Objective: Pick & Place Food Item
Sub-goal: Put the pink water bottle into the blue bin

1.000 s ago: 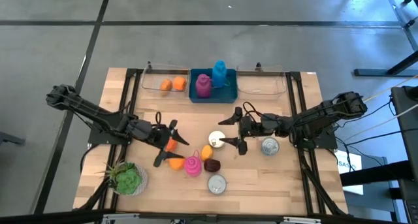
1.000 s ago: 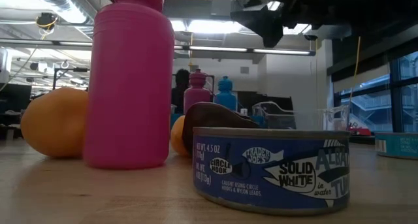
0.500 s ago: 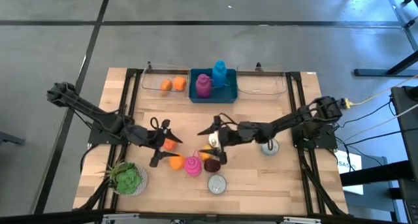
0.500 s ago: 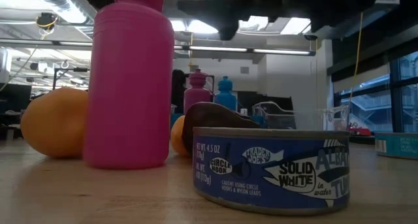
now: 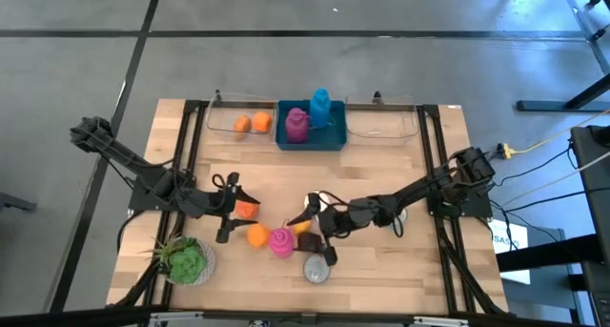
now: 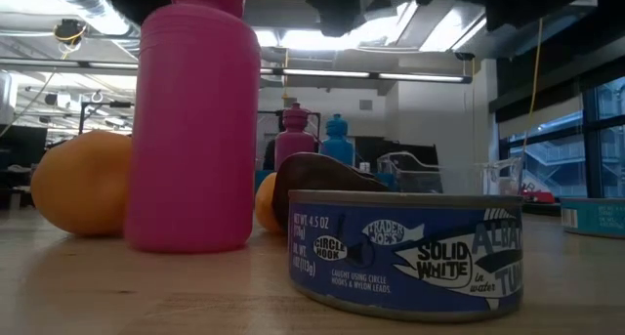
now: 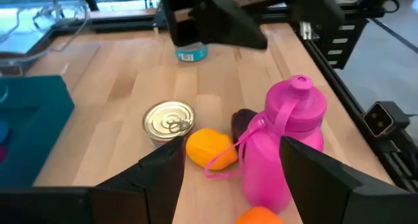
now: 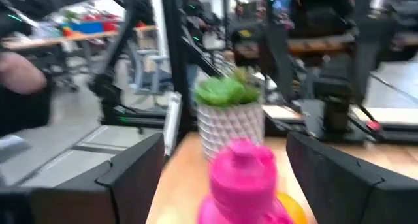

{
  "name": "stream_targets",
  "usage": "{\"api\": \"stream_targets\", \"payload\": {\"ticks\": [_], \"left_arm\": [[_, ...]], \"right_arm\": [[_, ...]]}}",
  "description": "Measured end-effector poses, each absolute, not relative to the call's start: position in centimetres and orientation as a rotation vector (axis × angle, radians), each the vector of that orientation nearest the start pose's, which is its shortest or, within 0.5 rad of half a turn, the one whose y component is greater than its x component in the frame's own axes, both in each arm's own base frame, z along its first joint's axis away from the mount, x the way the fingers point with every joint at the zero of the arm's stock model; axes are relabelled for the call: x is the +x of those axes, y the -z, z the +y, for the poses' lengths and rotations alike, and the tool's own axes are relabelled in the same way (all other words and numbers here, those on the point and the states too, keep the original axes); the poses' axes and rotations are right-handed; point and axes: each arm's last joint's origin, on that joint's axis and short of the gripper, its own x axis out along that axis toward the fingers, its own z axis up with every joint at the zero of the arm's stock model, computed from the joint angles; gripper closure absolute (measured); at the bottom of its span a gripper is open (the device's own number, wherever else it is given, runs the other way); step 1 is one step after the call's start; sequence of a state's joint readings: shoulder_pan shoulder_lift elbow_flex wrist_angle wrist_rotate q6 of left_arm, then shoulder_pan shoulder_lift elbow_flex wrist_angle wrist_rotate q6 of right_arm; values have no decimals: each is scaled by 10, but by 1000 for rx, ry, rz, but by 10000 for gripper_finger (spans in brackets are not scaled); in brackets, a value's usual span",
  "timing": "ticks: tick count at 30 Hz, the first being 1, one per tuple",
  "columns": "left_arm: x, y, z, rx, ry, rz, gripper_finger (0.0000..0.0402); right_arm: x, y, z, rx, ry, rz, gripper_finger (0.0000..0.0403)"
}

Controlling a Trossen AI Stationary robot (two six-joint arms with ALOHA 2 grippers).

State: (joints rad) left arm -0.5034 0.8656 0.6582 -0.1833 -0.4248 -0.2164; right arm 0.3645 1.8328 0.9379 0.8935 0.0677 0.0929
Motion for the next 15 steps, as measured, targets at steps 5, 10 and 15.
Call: {"api": "stream_targets", "payload": {"ticks": [5,10,15], "left_arm": [[176,-274,-84,-85,55,365,162],[183,-271,-92,-141,115,371,162],[191,-265,-103,-169,140,371,162]], "right_arm": [[365,-189,137,90,-225,7,80],[369,-179,137,95,-204,-2,80],[369,-179,137,104,-204,-3,80]]}}
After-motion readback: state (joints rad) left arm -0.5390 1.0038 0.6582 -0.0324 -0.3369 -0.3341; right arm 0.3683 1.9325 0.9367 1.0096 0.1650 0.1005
